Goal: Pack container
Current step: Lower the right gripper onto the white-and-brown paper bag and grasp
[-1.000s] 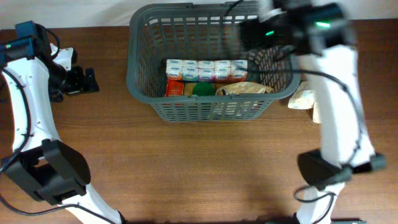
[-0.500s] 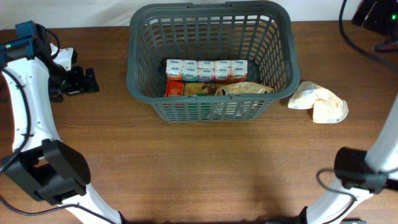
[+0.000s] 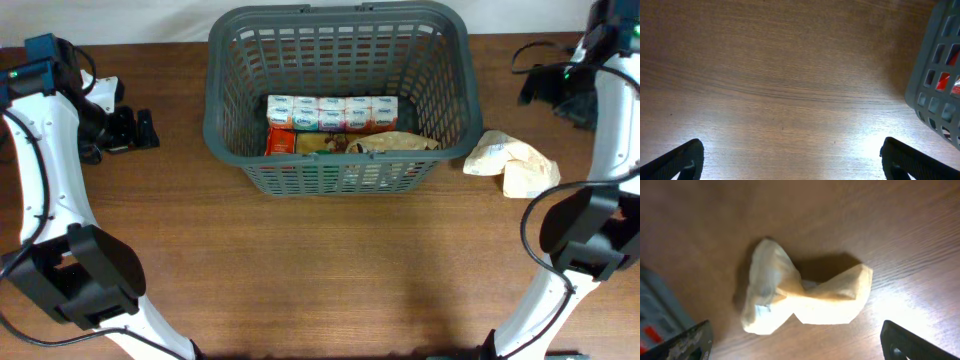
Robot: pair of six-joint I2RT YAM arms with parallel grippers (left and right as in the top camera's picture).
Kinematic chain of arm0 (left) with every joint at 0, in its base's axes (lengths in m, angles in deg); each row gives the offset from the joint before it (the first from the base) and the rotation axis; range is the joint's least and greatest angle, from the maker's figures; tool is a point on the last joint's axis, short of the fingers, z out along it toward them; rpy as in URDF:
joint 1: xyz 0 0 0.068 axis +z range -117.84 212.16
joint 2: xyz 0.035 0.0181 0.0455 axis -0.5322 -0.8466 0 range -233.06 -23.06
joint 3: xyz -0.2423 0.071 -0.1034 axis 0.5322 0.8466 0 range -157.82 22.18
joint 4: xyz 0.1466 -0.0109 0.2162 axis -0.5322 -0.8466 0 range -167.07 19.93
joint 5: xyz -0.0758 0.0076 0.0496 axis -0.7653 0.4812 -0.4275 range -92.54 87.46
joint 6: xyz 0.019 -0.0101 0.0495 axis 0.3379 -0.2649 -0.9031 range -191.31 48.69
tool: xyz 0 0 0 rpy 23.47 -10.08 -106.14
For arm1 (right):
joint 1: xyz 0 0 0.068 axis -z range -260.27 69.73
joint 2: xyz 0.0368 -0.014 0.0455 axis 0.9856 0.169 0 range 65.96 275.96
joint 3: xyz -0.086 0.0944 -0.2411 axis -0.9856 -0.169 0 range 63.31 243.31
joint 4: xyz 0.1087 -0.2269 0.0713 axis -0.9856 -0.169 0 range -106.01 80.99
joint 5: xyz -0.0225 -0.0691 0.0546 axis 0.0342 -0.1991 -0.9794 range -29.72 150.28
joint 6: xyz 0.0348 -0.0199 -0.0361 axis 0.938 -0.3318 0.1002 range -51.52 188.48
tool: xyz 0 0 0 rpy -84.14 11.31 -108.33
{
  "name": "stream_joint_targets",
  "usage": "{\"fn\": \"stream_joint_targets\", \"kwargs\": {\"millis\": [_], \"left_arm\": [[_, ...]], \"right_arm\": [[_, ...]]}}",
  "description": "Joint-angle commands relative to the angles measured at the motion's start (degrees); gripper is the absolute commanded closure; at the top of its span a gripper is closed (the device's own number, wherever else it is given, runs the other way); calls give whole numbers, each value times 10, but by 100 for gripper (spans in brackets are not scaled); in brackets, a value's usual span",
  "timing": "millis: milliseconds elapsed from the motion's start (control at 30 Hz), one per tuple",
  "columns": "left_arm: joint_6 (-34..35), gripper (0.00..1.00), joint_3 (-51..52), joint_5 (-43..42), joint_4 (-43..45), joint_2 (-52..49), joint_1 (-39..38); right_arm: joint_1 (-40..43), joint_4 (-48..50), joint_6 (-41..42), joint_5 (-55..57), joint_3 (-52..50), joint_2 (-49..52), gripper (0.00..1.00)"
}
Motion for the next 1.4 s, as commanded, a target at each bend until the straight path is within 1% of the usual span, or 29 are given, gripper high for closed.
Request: {"fn": "stream_joint_targets", "kwargs": {"millis": [0, 33, 100, 200, 333, 700, 1033, 1100, 1133, 1200, 1233, 1267, 1300, 1333, 1367], "left_arm": [[7, 1, 3, -6, 1, -4, 1], [7, 1, 3, -6, 2, -4, 1], [7, 1, 3, -6, 2, -4, 1], [7, 1, 3, -6, 2, -4, 1], [7, 1, 3, -6, 2, -4, 1], [7, 1, 3, -6, 1, -4, 1], [7, 1, 3, -6, 1, -4, 1], [7, 1, 3, -6, 1, -4, 1], [7, 1, 3, -6, 1, -4, 1], [7, 1, 3, -6, 2, -4, 1], [7, 1, 3, -6, 2, -4, 1], [7, 1, 3, -6, 1, -4, 1], [7, 1, 3, -6, 2, -4, 1], [7, 1, 3, -6, 2, -4, 1], [7, 1, 3, -6, 2, -4, 1]], "right_arm": [[1, 18, -83, -13, -48, -2, 1], [1, 25, -123, -24, -60, -2, 1], [1, 33, -169, -41, -74, -2, 1], [6, 50, -198, -50, -87, -2, 1], [9, 58, -260, -48, -105, -2, 1], [11, 113, -278, -29, -153, -2, 1], [16, 188, -290, -30, -278, -2, 0], [16, 203, -288, -30, -304, -2, 3], [16, 210, -288, -31, -317, -2, 7], [16, 228, -274, -31, -349, -2, 24], [16, 231, -272, -31, -357, -2, 37], [16, 234, -265, -31, -364, -2, 48], [16, 235, -256, -31, -366, -2, 56], [16, 235, -246, -31, -367, -2, 66], [16, 235, -237, -31, -366, -2, 79]]}}
